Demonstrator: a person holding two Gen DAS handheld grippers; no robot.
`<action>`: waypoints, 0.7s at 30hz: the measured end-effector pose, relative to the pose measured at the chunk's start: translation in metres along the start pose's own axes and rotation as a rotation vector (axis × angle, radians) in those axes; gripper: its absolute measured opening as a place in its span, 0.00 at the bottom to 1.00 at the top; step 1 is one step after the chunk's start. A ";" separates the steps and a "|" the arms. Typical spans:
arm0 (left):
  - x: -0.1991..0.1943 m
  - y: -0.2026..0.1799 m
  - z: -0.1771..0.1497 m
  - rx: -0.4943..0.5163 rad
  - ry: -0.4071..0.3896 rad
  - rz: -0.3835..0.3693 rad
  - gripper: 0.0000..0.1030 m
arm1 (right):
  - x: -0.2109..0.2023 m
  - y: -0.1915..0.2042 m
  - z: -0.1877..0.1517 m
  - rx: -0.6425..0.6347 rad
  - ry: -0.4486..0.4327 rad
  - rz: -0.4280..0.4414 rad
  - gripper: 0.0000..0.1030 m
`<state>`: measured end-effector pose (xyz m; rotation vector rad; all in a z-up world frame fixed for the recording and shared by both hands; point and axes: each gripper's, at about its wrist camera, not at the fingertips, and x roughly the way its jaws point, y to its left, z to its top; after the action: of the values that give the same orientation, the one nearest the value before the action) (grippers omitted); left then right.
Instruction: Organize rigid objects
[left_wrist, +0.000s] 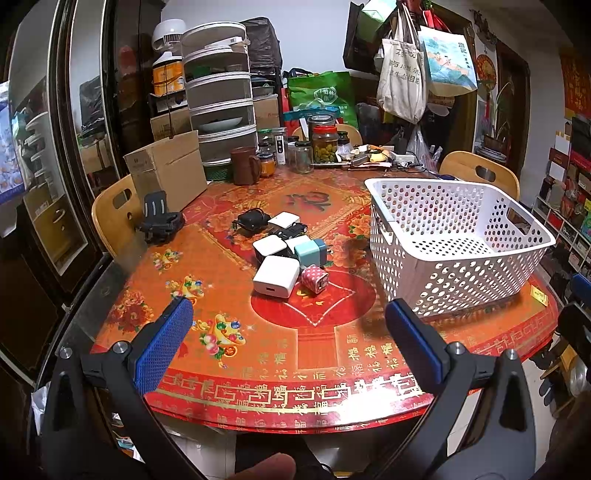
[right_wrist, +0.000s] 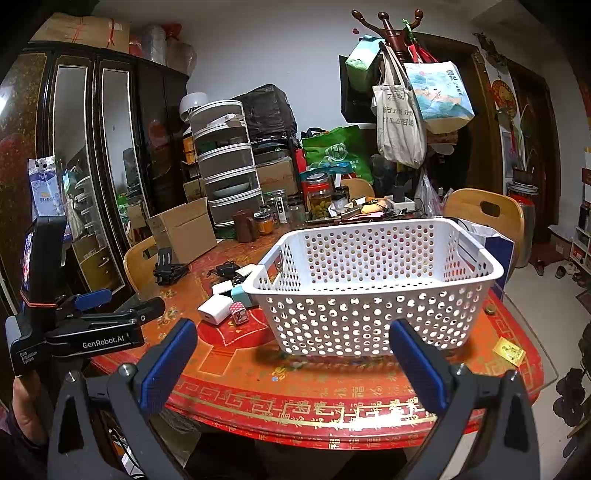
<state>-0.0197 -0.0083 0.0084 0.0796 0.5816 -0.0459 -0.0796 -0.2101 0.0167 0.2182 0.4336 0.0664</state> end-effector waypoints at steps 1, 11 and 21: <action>0.000 0.000 0.000 0.000 0.001 0.000 1.00 | 0.000 0.000 0.000 0.000 0.000 0.000 1.00; -0.002 0.003 0.000 0.001 -0.074 -0.008 1.00 | 0.001 -0.001 -0.001 -0.004 -0.005 -0.012 1.00; 0.070 0.036 0.004 0.031 0.026 0.110 1.00 | 0.020 -0.105 0.056 0.100 -0.021 -0.317 1.00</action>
<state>0.0432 0.0261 -0.0241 0.1421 0.6013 0.0527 -0.0358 -0.3214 0.0342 0.2456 0.4462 -0.2691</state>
